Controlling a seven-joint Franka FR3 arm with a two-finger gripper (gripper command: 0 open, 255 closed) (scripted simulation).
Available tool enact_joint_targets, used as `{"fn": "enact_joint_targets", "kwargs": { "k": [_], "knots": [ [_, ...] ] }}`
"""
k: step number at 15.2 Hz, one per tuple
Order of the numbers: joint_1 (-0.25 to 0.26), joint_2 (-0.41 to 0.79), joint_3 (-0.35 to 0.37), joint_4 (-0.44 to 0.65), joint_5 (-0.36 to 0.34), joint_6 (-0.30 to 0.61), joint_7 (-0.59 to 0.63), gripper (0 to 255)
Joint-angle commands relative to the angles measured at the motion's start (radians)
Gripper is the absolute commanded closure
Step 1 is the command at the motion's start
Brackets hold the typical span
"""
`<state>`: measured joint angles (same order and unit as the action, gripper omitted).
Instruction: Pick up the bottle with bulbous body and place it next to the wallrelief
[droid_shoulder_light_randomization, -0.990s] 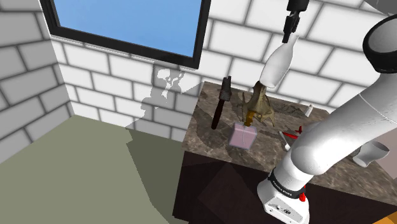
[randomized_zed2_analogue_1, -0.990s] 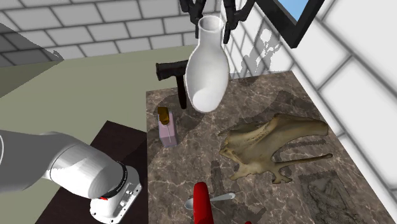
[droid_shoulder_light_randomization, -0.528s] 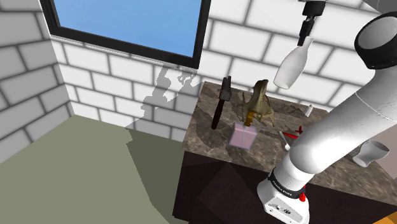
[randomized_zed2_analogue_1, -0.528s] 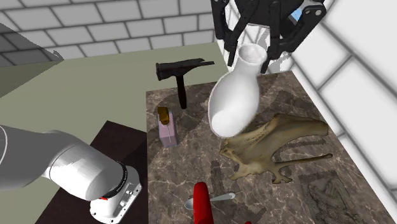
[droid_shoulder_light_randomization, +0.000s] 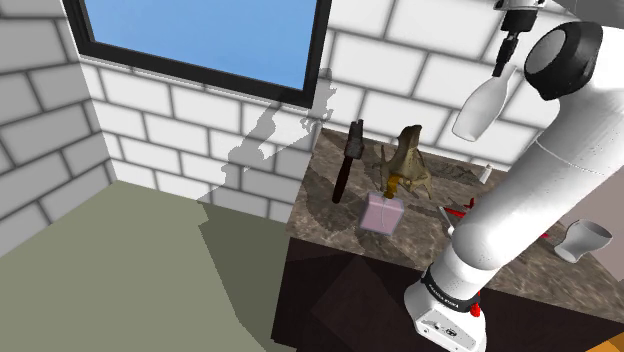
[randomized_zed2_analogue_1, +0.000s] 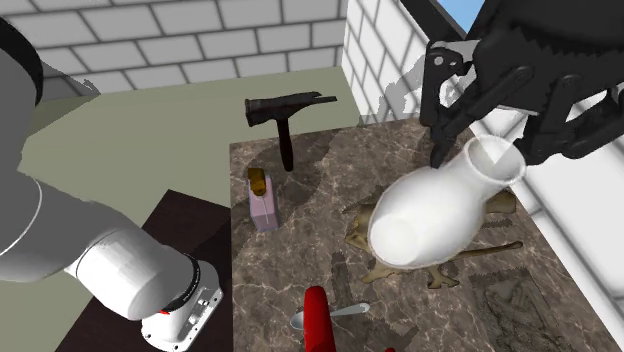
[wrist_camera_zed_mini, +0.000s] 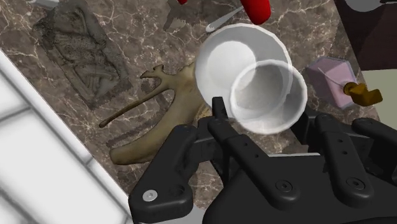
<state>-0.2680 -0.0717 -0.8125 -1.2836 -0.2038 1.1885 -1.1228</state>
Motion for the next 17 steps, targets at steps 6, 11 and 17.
{"fn": "enact_joint_targets", "kwargs": {
  "k": [6,11,17],
  "knots": [
    [-0.275,0.325,-0.166,0.278,0.272,-0.026,-0.331,255],
    [-0.607,0.548,-0.127,0.575,0.477,-0.119,-0.461,255],
    [-0.396,0.412,-0.175,0.255,0.348,0.065,-0.426,255]
  ]
}}
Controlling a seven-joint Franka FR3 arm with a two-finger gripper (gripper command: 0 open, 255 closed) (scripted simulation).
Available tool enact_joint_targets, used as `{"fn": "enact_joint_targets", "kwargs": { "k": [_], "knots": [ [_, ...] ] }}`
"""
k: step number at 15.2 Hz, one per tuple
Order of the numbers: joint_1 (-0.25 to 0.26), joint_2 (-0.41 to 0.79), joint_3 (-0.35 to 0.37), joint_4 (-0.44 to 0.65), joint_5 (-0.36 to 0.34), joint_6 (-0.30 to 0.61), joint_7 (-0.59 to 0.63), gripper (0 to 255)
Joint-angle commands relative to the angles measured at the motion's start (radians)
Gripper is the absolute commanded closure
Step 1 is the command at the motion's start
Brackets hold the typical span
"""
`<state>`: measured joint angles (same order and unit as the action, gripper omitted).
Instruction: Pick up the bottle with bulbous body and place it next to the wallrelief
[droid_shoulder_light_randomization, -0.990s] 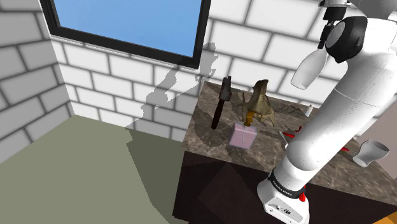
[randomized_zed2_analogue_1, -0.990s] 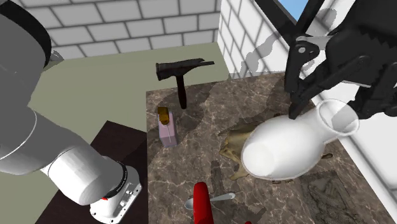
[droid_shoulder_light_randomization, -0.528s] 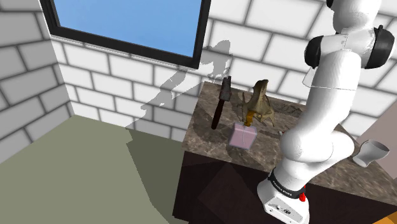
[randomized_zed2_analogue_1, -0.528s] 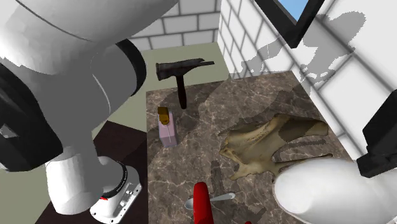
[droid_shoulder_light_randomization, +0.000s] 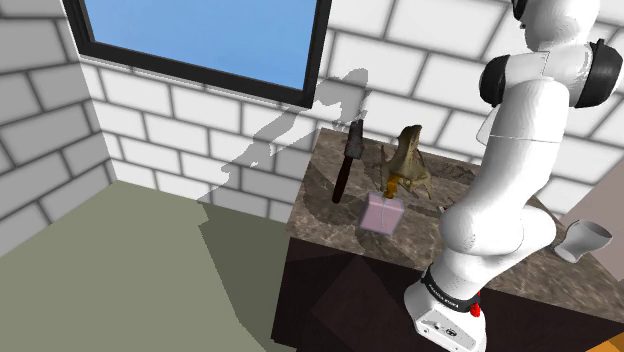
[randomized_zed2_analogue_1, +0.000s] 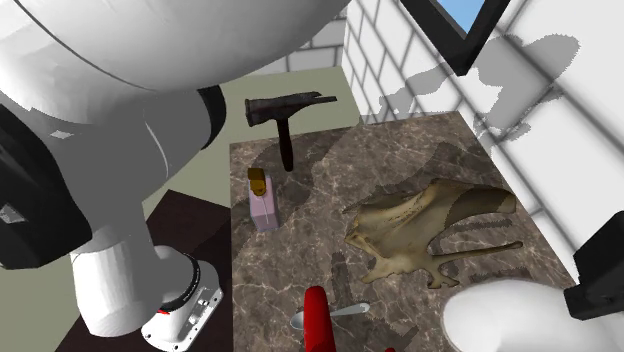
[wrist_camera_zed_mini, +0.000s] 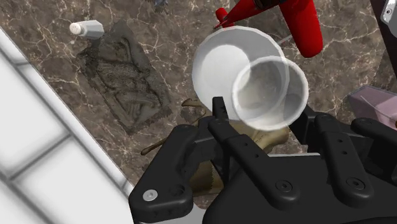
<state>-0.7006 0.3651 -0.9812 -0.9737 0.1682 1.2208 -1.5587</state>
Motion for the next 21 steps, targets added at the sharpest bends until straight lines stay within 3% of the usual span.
{"fn": "enact_joint_targets", "kwargs": {
  "k": [1,10,21],
  "knots": [
    [0.059,-0.041,-0.01,-0.092,-0.038,0.056,0.018,255],
    [0.188,-0.157,-0.02,-0.348,-0.14,0.226,0.083,255],
    [0.254,-0.241,-0.015,-0.57,-0.211,0.393,0.145,255]
  ]
}}
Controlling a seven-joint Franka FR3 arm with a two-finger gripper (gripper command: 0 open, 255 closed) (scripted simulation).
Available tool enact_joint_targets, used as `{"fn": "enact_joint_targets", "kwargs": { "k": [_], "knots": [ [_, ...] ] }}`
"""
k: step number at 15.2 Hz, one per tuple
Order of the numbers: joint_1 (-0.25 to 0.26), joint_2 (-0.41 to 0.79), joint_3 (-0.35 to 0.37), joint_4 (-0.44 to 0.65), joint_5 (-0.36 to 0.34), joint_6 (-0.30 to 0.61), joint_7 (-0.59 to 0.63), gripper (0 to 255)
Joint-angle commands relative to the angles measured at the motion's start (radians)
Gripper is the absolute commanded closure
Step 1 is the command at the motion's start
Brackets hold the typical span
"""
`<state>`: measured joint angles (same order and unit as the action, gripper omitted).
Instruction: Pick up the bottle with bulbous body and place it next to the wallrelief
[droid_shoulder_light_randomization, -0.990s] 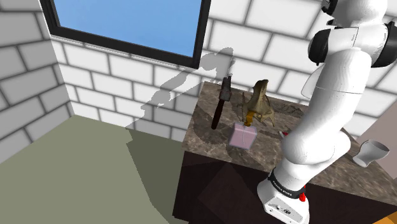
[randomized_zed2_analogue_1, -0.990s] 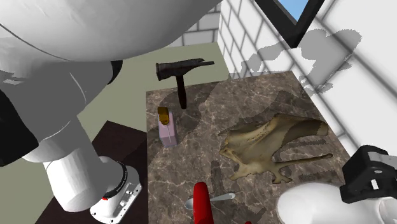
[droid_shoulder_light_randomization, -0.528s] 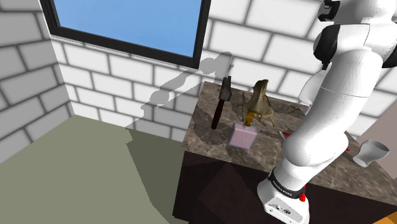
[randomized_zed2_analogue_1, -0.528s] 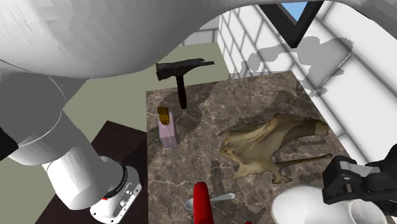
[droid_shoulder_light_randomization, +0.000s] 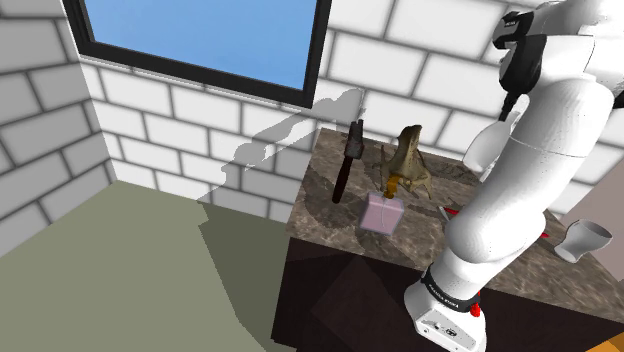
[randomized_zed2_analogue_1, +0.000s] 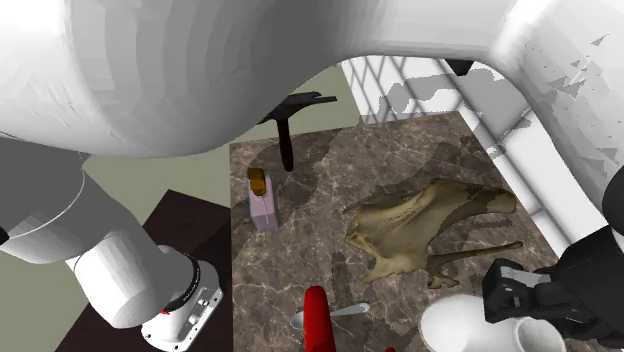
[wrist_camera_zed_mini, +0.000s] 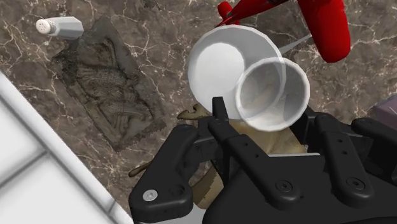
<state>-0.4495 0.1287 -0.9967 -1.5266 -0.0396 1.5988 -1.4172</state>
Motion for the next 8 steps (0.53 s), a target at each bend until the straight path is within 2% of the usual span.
{"fn": "enact_joint_targets", "kwargs": {
  "k": [1,8],
  "knots": [
    [0.006,-0.009,0.001,-0.034,-0.008,0.029,0.008,255],
    [0.02,-0.031,0.004,-0.145,-0.027,0.126,0.031,255]
  ]
}}
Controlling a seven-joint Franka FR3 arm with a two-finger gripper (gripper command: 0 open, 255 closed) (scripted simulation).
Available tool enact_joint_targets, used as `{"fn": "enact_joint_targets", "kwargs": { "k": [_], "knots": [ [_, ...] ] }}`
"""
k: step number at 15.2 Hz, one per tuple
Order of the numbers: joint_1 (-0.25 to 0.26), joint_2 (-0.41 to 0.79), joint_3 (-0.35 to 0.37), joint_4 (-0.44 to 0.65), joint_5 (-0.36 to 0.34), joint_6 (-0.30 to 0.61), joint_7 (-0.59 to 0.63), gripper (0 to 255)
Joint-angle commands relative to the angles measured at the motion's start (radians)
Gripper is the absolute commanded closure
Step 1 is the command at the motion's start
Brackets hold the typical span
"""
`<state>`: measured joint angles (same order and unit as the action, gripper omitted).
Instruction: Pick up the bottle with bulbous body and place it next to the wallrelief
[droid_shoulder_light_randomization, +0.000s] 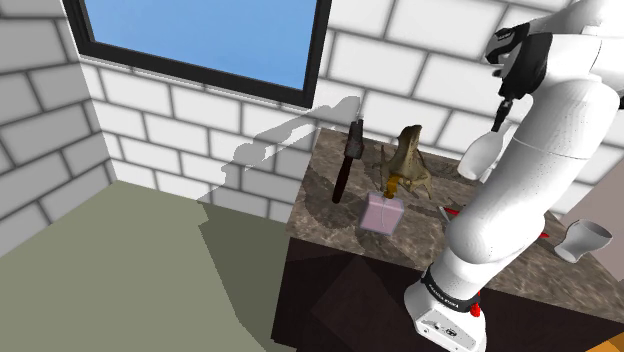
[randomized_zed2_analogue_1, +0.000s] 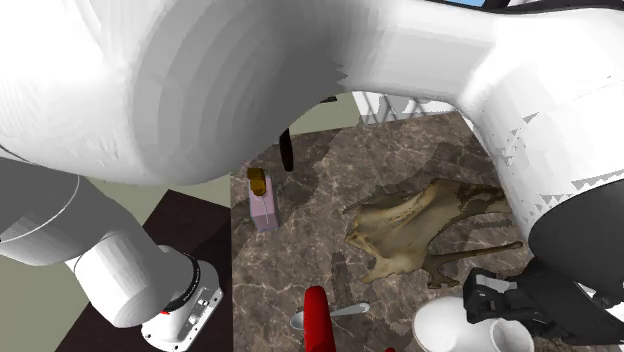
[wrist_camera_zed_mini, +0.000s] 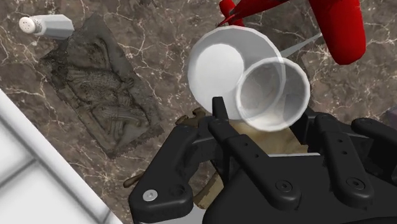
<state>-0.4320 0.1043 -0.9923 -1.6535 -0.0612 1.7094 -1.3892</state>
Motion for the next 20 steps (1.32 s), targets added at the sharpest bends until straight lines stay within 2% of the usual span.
{"fn": "enact_joint_targets", "kwargs": {
  "k": [1,10,20],
  "knots": [
    [0.003,-0.008,0.0,-0.032,-0.007,0.029,0.005,255],
    [0.004,-0.003,0.002,-0.15,-0.004,0.148,0.016,255],
    [-0.008,0.037,0.008,-0.256,0.028,0.278,0.007,255]
  ]
}}
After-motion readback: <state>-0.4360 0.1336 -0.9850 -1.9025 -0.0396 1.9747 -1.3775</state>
